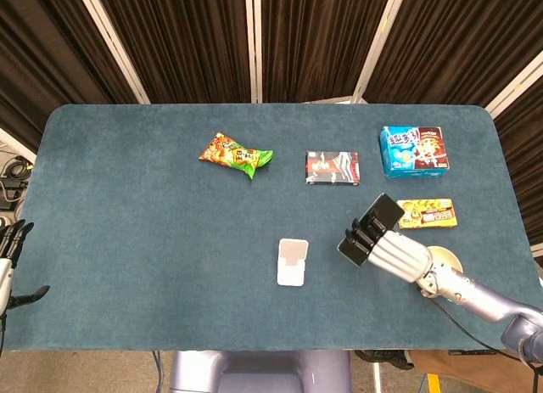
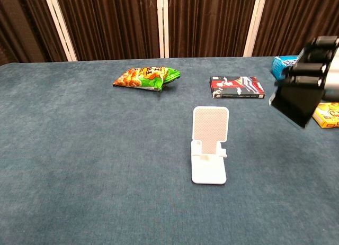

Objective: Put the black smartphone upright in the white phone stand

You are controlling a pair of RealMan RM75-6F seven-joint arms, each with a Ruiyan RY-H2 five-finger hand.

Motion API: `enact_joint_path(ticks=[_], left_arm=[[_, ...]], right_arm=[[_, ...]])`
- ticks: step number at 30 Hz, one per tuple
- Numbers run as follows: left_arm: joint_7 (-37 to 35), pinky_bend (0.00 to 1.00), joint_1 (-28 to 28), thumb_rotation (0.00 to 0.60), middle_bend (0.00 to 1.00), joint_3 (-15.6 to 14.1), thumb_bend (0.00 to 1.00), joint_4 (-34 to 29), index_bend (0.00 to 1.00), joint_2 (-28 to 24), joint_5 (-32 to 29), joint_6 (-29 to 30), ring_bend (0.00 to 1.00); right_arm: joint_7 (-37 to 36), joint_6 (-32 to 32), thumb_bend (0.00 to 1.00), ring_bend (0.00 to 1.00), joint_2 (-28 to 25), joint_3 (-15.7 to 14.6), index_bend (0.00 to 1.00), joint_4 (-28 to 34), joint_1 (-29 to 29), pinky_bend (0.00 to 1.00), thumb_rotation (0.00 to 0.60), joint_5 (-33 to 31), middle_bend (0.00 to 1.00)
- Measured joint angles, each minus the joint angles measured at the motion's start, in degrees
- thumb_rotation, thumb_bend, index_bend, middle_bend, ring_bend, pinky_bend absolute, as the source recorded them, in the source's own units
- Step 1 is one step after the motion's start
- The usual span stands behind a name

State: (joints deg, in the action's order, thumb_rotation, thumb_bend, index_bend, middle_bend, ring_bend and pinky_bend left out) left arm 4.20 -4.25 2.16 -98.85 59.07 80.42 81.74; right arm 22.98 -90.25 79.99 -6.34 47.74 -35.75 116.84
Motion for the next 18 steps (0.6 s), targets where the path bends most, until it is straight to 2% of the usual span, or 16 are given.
enact_joint_path(ticks=[5, 9, 18], left_arm=[[-0.66, 0.00, -0.01, 0.600, 0.00, 0.07, 0.00, 0.04, 0.00, -0.20, -0.25, -0.19, 0.00], [-1.08, 0.00, -0.10, 0.600, 0.00, 0.19, 0.00, 0.17, 0.00, -0.35, -0.63, -0.48, 0.00], [-1.95, 0.00, -0.51, 0.600, 0.00, 0.61, 0.00, 0.67, 0.00, -0.53, -1.91, -1.59, 0.00]], right_arm=[[11.80, -1.49, 0.49, 0.48, -0.37, 2.20, 0.56, 3.39, 0.05, 0.34, 0.600, 0.63, 0.56], [21.24, -0.48, 0.49, 0.48, -0.66, 3.42, 0.56, 8.89, -0.66, 0.33, 0.600, 1.96, 0.56], [35.39, 9.18, 0.50, 0.47, -0.70, 5.75, 0.57, 22.11, -3.22, 0.30, 0.600, 3.70, 0.56]])
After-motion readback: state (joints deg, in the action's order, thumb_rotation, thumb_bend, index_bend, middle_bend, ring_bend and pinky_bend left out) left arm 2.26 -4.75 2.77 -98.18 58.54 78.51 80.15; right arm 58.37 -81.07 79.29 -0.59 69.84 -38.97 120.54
